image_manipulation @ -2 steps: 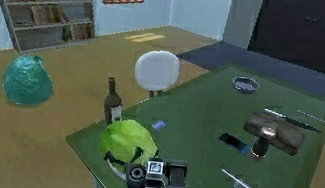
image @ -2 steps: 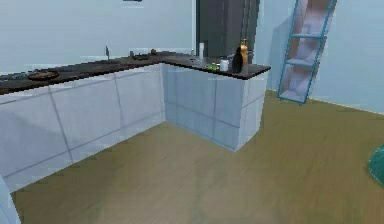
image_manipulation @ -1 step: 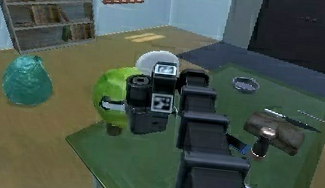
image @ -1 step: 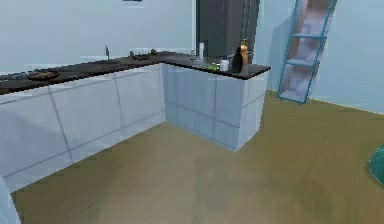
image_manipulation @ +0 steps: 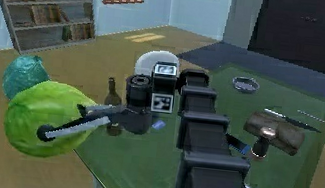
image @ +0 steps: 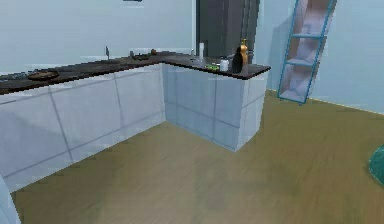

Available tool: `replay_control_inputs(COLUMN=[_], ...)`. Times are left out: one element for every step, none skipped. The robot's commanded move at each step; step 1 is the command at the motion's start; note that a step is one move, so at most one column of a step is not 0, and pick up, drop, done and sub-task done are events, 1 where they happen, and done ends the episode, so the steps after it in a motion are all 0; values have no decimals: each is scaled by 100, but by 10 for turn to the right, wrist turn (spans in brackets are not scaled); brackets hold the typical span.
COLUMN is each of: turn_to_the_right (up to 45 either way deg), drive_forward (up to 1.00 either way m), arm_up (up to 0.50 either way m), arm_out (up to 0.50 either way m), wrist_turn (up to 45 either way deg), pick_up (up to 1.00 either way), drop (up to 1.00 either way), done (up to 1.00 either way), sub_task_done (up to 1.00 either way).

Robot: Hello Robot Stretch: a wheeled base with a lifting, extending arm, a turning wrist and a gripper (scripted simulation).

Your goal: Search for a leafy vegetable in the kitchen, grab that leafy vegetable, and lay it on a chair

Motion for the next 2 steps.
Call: replay_control_inputs(turn_to_the_right=[0, 0], drive_forward=[0, 0], arm_up=[0, 0], arm_out=[0, 0], wrist_turn=[-450, -180], pick_up=[0, 0], drop=[0, 0], done=[0, 0], sub_task_done=[0, 0])
